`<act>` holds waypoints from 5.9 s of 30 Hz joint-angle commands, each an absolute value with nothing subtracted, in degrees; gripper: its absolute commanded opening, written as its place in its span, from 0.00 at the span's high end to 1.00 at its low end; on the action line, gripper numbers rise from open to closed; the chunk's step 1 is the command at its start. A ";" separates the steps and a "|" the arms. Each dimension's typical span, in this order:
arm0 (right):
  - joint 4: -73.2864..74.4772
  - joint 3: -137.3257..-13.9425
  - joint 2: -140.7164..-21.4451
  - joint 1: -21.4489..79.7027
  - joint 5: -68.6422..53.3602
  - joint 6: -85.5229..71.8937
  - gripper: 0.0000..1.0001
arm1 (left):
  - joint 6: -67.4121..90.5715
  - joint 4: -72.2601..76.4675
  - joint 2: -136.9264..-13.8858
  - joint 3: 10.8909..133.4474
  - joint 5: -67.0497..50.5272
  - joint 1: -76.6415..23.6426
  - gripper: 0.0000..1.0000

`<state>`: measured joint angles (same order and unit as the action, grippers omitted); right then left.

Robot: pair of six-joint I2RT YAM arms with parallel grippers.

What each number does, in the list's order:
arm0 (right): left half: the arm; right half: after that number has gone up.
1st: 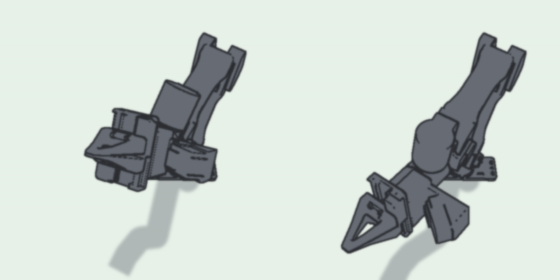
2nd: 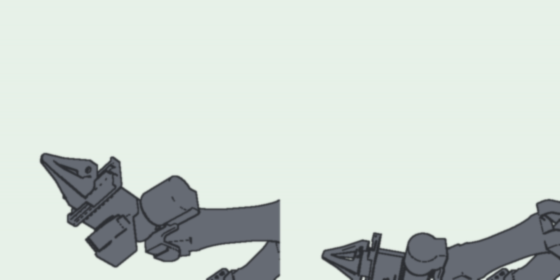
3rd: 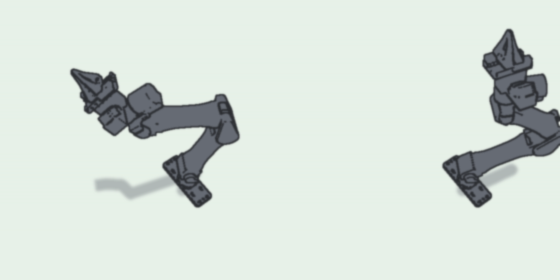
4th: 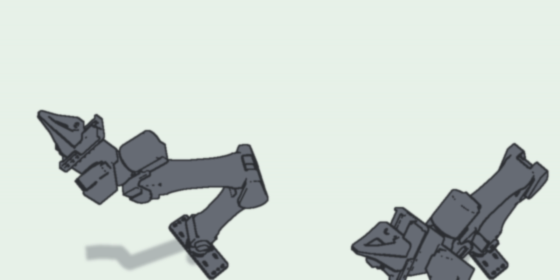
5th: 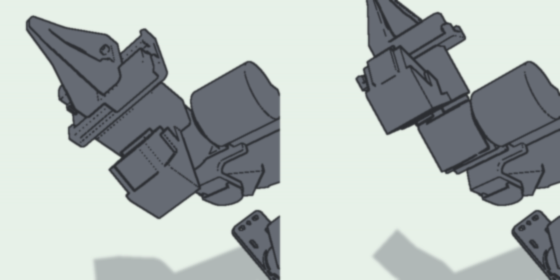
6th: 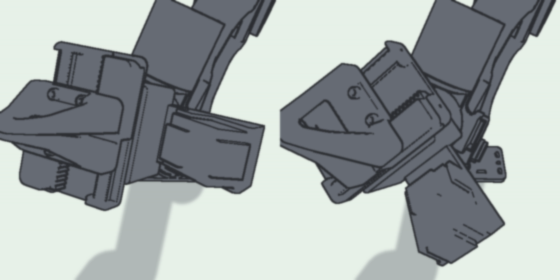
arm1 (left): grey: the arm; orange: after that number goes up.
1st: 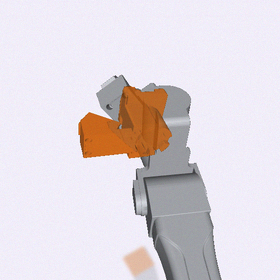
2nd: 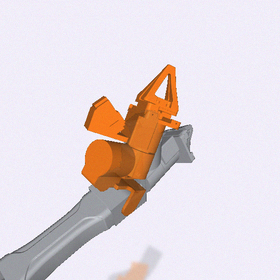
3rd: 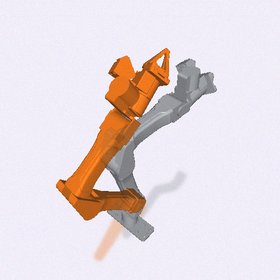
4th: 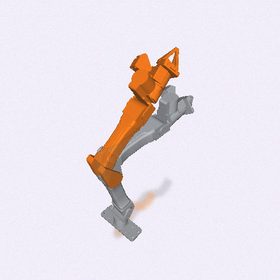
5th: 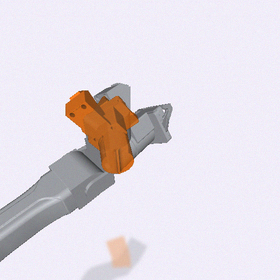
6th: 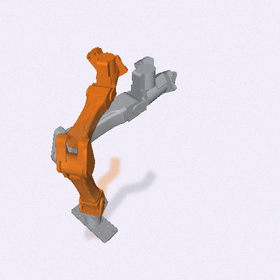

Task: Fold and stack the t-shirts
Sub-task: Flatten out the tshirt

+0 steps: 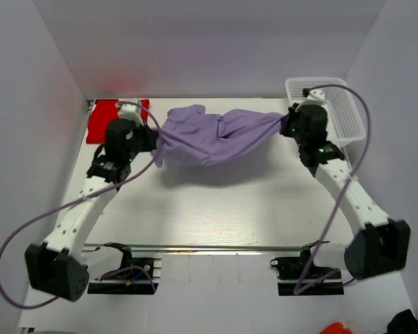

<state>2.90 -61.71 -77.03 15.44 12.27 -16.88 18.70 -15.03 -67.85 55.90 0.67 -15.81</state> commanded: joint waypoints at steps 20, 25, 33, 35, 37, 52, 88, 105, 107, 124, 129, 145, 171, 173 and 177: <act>3.43 -88.68 -49.31 15.38 18.10 5.18 1.00 | 8.62 -18.98 -50.89 96.06 8.00 -15.47 1.00; 4.13 -91.76 -46.33 15.21 18.63 7.29 1.00 | 8.09 -20.13 -49.14 101.06 6.25 -15.47 1.00; 6.85 -93.25 -40.71 15.29 17.49 8.09 1.00 | 7.56 -22.23 -45.97 105.54 3.16 -15.47 1.00; 8.34 -93.95 -39.91 15.12 16.18 7.91 1.00 | 7.56 -23.02 -44.92 106.61 1.85 -15.47 1.00; 9.84 -95.53 -38.68 15.21 14.69 7.30 1.00 | 7.56 -24.08 -44.04 107.66 -1.39 -15.47 1.00; 14.59 -89.30 -28.57 15.12 9.05 2.55 1.00 | 8.17 -26.81 -38.58 106.97 -5.54 -15.47 1.00; -13.62 -43.94 -55.36 14.86 28.65 -8.35 1.00 | 16.79 1.49 -56.68 50.80 17.75 -15.47 1.00; -15.56 -57.39 -80.06 13.63 30.76 -5.98 1.00 | 16.26 5.98 -77.23 59.14 22.24 -15.47 1.00; -15.29 -59.92 -82.77 13.36 31.02 -5.98 1.00 | 16.26 5.98 -80.32 62.13 24.24 -15.47 1.00; -12.75 -77.33 -104.14 12.39 25.05 -1.41 1.00 | 17.93 5.01 -104.58 77.78 20.57 -10.46 1.00; -8.27 -84.45 -109.77 12.22 26.89 -2.45 0.98 | 18.63 4.49 -111.60 83.30 17.06 -8.88 1.00; -3.43 -88.79 -105.40 12.66 10.49 -0.26 0.11 | 15.04 -4.75 -111.12 93.71 5.02 -7.82 0.00; -1.14 -36.22 -68.03 12.66 -0.61 -28.74 0.09 | 29.09 -22.67 -63.02 31.83 -19.17 -13.10 0.00; -2.10 -34.64 -68.11 12.74 -0.97 -29.00 0.09 | 29.09 -22.68 -64.06 31.21 -15.83 -13.62 0.00; -0.79 -33.31 -68.82 12.74 -0.18 -29.36 0.09 | 29.09 -20.92 -66.53 30.59 -17.66 -13.62 0.00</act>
